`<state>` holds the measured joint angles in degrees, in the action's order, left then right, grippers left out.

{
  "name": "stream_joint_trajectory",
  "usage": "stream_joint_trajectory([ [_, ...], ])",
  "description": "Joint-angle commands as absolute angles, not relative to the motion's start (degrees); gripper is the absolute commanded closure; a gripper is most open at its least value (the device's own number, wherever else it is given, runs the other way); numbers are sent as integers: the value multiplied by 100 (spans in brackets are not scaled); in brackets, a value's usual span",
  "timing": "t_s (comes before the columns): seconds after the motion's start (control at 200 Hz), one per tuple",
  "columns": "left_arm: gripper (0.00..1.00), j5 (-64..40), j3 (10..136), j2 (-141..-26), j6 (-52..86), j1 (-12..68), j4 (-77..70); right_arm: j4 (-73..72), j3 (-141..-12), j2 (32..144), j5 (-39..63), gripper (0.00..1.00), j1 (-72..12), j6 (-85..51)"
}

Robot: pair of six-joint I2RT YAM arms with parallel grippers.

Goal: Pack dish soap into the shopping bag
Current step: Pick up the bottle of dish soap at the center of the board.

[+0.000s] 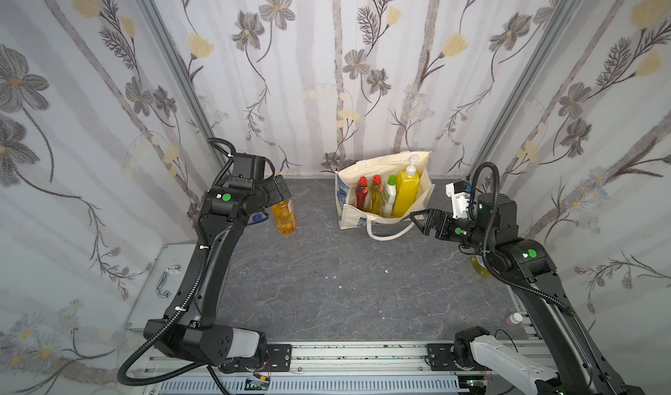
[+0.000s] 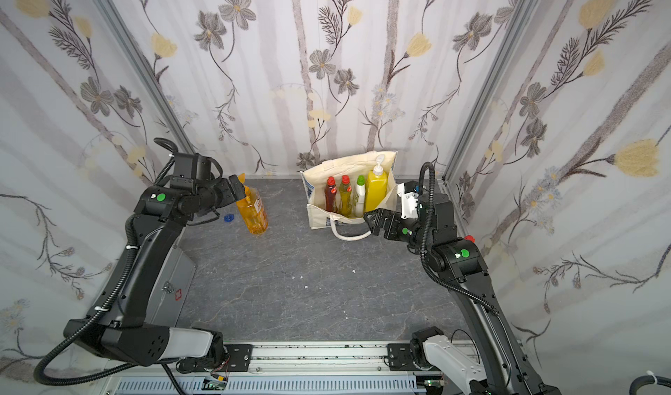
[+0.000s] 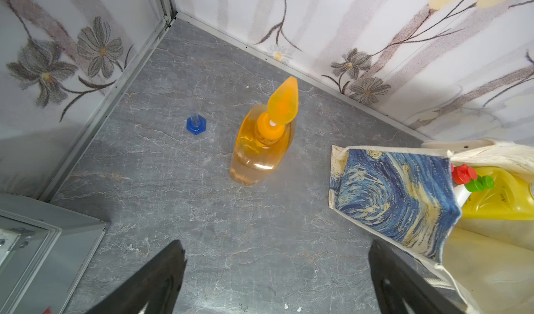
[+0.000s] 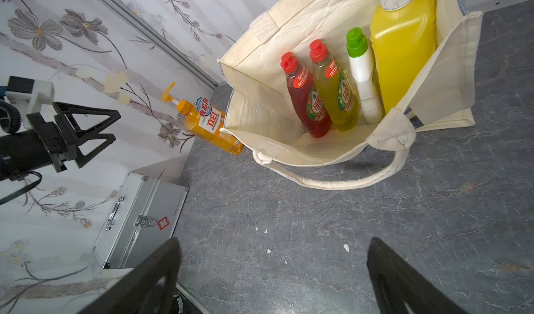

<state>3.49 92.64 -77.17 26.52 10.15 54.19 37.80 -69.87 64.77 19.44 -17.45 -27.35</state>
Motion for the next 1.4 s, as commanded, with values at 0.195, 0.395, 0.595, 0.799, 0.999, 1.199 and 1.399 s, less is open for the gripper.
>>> stream_joint_trajectory([
  [0.195,0,-72,7342,-6884,2205,844,3465,4174,-6863,5970,2201,0,-1746,-2643],
  [0.395,0,72,6323,-6526,1529,844,2385,4344,-6430,5379,2511,0,-1748,-2698],
  [0.595,0,-263,6906,-7194,456,818,2929,4350,-6085,5308,2469,0,-1742,-2675],
  [0.799,0,-415,7342,-7973,-434,765,3020,4194,-5966,5481,2166,0,-1734,-2727],
  [0.999,0,-449,6859,-8118,-360,765,1897,4111,-5814,5651,2224,0,-1737,-2753],
  [1.199,0,-15,6430,-8227,-240,764,1125,4212,-5827,5666,2154,0,-1732,-2751],
  [1.399,0,318,6104,-8325,-9,767,482,4236,-5818,5723,2127,0,-1738,-2725],
])
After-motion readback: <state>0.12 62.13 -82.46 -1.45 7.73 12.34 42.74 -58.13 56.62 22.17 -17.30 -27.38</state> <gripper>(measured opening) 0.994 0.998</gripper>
